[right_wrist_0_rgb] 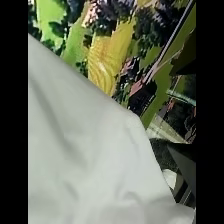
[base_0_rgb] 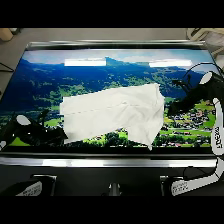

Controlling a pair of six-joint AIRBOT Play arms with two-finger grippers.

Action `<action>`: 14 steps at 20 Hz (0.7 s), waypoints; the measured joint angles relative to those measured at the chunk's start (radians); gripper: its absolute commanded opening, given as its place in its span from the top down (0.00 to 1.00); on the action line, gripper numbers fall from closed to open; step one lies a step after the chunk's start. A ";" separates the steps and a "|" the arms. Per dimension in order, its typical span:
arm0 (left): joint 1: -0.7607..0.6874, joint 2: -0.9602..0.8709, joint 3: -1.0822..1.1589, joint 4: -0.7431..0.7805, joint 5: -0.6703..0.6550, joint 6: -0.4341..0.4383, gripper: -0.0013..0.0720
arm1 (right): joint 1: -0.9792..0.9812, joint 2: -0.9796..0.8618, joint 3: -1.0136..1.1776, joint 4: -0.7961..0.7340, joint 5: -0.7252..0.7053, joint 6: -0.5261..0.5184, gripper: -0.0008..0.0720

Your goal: Fold the shirts.

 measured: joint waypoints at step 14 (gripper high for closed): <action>-0.066 0.018 -0.012 -0.029 0.062 0.016 0.95 | 0.013 0.004 -0.216 0.110 -0.180 0.008 0.45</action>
